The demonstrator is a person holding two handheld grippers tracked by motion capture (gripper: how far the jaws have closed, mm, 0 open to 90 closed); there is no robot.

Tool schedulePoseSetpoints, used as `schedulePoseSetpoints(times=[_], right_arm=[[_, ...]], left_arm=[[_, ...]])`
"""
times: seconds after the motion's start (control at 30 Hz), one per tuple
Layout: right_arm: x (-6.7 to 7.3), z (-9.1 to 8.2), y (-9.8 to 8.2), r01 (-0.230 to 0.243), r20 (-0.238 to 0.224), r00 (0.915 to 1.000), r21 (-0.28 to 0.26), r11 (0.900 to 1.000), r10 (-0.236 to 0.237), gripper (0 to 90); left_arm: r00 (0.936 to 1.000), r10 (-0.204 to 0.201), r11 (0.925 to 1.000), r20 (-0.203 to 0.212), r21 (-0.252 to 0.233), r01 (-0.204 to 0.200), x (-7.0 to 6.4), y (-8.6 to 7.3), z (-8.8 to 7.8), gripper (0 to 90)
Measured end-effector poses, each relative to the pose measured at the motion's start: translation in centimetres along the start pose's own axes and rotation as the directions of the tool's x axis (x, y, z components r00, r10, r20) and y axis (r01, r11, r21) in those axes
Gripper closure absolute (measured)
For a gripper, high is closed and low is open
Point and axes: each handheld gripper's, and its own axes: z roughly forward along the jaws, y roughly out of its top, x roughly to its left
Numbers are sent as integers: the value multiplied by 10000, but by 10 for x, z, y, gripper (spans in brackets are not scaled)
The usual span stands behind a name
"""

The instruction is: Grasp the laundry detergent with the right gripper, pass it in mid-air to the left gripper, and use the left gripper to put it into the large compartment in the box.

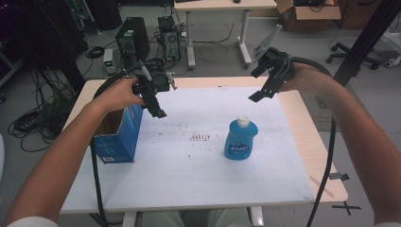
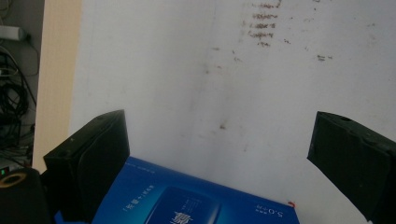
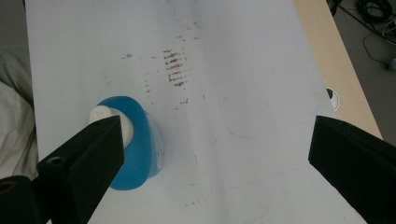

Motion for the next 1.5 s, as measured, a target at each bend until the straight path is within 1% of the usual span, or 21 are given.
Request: schedulePoseSetpoints(times=[0.13, 0.17, 0.43, 0.63, 0.7, 0.73, 0.87, 1.17, 1.3, 1.43, 1.5], right_arm=[[2, -3, -3, -27, -20, 10000, -56, 10000, 27, 31], [3, -4, -4, -53, -53, 10000, -105, 9999, 52, 31], [11, -11, -17, -127, -100, 9999, -207, 9997, 125, 31], [15, -11, -25, -120, -135, 9998, -281, 9995, 116, 31], [17, -9, -28, -76, -193, 9998, -321, 9995, 70, 32], [19, -8, -31, -105, -267, 9996, -351, 9993, 96, 31], [22, -6, -36, -84, -358, 9993, -394, 9992, 70, 32], [26, -4, -45, -165, -525, 9985, -609, 9980, 133, 31], [29, 1, -49, -159, -638, 9979, -627, 9979, 119, 31], [32, 7, -54, -146, -738, 9972, -724, 9973, 92, 31], [33, 8, -55, -149, -782, 9969, -756, 9970, 90, 32]], left_arm=[[10000, -8, 10000, -1, -15, 8, 0, -1, 0, 57], [10000, 45, 10000, -5, -2, -45, 0, -1, 0, 57], [10000, 23, 10000, -19, -69, -24, -1, 0, -2, 57], [10000, 33, 9999, -54, -103, -34, -2, 0, -2, 57], [9999, 112, 9999, -76, -57, -112, -2, 1, -3, 57], [10000, 58, 9999, -59, -112, -58, -3, 1, -2, 57], [10000, 65, 9999, -43, -92, -66, -2, 1, -3, 57], [10000, -12, 9999, -84, -117, 11, -1, 0, -3, 56], [9999, -33, 9999, -99, -152, 32, -2, 0, -3, 56], [10000, 28, 9999, -94, -114, -29, -1, 1, -4, 56], [10000, -21, 9999, -92, -150, 20, -2, 1, -4, 56]])
